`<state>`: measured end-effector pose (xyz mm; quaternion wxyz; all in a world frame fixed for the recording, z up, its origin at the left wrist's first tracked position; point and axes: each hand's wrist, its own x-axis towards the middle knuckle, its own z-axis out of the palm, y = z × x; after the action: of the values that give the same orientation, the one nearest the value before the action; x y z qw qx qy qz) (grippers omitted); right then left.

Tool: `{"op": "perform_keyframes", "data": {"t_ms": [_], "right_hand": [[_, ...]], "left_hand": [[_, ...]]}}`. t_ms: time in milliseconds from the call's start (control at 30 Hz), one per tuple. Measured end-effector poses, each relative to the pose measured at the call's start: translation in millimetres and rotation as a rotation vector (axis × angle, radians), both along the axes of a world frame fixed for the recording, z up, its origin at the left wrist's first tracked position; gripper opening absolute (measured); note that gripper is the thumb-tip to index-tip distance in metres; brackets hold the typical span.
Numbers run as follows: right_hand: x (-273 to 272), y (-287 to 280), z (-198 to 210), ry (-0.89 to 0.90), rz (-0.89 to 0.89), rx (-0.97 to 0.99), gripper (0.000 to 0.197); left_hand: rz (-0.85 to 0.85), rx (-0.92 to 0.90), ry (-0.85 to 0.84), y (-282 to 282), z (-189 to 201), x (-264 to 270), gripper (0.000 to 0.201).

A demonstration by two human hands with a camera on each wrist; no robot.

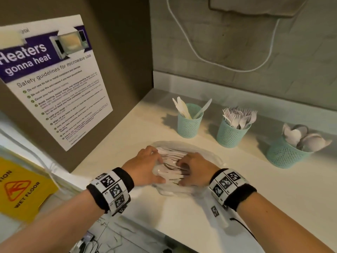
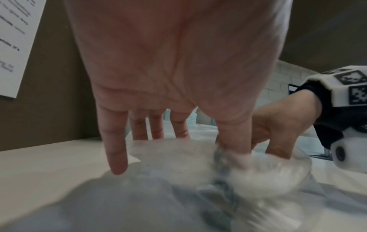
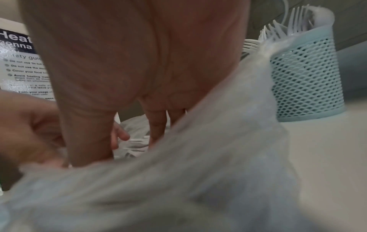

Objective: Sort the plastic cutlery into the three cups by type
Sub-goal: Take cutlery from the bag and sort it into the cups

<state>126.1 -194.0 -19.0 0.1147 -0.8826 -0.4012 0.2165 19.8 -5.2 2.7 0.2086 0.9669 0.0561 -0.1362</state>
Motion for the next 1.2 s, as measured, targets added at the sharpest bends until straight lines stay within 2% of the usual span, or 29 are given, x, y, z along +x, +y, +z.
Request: {"op": "perform_keyframes", "data": {"t_ms": [100, 267, 367, 433, 533, 633, 733, 833, 933, 1000, 1100, 1200], "right_hand": [[-3, 1, -2, 0.033, -0.068, 0.04, 0.061], [-7, 0, -3, 0.001, -0.083, -0.04, 0.03], [-8, 0, -1, 0.028, -0.081, -0.03, 0.038], [-7, -2, 7, 0.038, -0.089, 0.004, 0.037], [-5, -2, 20, -0.017, -0.119, 0.033, 0.036], [2, 1, 18, -0.04, -0.153, -0.025, 0.03], [8, 3, 11, -0.105, -0.098, -0.111, 0.028], [5, 6, 14, -0.078, -0.013, -0.109, 0.02], [0, 7, 15, -0.004, -0.059, 0.029, 0.027], [4, 7, 13, -0.093, -0.131, 0.087, 0.04], [6, 15, 14, -0.221, -0.15, 0.066, 0.051], [9, 23, 10, -0.242, -0.153, 0.026, 0.063]], "left_hand": [[-0.01, -0.006, -0.005, 4, -8, -6, 0.069], [-0.009, 0.028, -0.014, 7, -9, -7, 0.08], [0.009, 0.045, -0.028, 9, -8, -6, 0.086], [0.033, 0.05, -0.025, 11, -6, -5, 0.087], [0.071, 0.025, -0.018, 14, -3, -3, 0.08], [0.129, 0.006, -0.059, 14, 0, -1, 0.058], [0.22, -0.011, -0.09, 12, 1, 4, 0.037], [0.249, -0.041, 0.022, 16, 4, 12, 0.045], [0.237, -0.057, 0.059, 17, 8, 18, 0.062], [0.21, -0.078, 0.021, 17, 11, 20, 0.07], [0.135, -0.056, -0.023, 16, 15, 23, 0.075], [0.109, -0.025, -0.011, 19, 18, 27, 0.077]]}}
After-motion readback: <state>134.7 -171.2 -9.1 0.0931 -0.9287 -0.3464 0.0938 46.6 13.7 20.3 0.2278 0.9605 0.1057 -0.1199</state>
